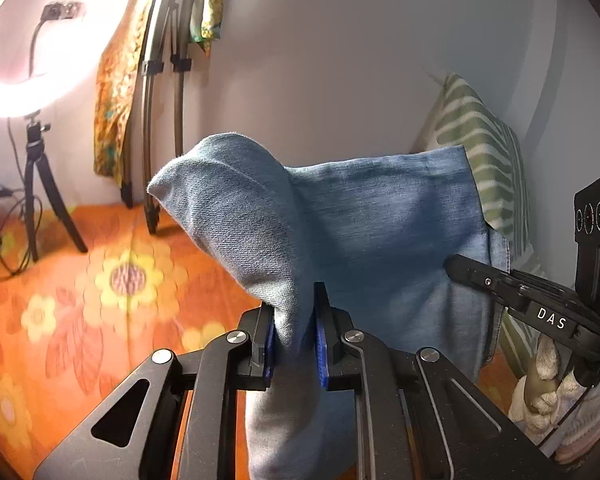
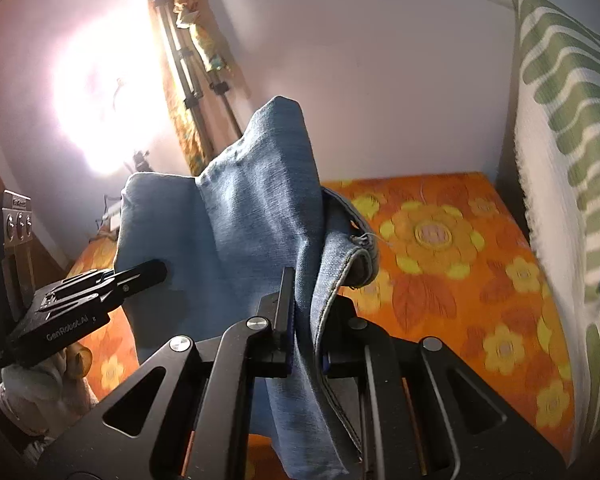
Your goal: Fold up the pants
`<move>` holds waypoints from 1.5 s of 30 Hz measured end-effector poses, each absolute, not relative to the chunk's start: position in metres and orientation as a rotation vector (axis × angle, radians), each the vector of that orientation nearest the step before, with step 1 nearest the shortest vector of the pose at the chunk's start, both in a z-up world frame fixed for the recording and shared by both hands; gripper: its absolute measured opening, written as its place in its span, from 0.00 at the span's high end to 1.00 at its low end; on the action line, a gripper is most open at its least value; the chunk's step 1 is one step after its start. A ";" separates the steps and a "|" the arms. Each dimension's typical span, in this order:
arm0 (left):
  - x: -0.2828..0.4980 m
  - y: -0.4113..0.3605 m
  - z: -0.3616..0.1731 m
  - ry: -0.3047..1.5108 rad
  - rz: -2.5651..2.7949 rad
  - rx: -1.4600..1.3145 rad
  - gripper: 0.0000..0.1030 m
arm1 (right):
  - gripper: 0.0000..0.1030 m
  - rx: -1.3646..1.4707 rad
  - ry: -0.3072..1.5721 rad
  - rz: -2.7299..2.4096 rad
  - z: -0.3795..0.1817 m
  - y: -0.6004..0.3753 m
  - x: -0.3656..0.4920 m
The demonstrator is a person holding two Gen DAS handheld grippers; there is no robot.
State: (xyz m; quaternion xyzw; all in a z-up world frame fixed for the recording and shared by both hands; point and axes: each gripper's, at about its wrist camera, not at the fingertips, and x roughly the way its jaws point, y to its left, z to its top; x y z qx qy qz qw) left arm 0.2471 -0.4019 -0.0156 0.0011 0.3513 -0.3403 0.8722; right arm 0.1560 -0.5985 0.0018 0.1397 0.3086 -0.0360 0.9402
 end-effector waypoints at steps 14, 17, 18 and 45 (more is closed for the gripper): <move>0.369 -0.439 -0.047 0.709 -0.657 0.028 0.87 | 0.90 0.351 0.651 -0.083 -0.027 -0.654 0.308; 0.392 -0.443 -0.060 0.731 -0.640 0.029 0.87 | 0.90 0.327 0.674 -0.099 -0.039 -0.659 0.338; 0.400 -0.444 -0.066 0.744 -0.631 0.027 0.87 | 0.90 0.324 0.682 -0.106 -0.044 -0.661 0.346; 0.375 -0.408 -0.045 0.722 -0.561 0.083 0.79 | 0.55 0.200 0.702 -0.276 -0.050 -0.652 0.357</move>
